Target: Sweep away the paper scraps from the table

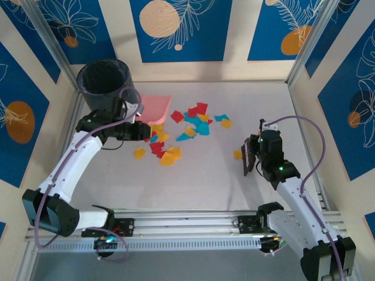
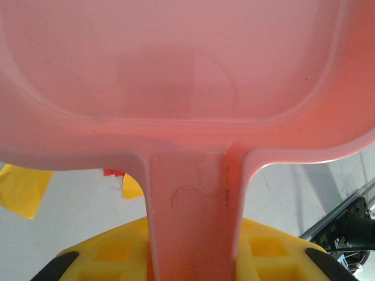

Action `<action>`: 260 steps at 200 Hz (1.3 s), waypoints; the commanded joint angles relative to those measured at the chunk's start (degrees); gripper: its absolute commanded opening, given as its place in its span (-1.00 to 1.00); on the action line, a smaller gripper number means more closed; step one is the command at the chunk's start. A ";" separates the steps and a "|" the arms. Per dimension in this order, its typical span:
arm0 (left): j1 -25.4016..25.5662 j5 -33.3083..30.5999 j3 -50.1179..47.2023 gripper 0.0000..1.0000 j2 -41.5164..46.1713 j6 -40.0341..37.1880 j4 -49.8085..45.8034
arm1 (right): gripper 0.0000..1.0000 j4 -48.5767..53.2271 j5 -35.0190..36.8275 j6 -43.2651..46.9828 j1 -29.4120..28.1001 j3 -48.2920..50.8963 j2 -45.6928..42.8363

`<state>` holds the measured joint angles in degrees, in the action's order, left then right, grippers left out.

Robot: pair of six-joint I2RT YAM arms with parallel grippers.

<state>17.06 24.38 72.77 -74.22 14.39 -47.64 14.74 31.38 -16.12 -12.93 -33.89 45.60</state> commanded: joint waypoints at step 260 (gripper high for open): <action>5.77 -2.56 -0.52 -1.00 -5.91 -3.84 -2.11 | -1.00 -27.98 -29.36 -14.02 3.14 -18.06 29.27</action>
<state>21.58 23.59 72.14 -79.72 12.56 -48.95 -5.63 9.39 -24.47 -10.70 -48.64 70.15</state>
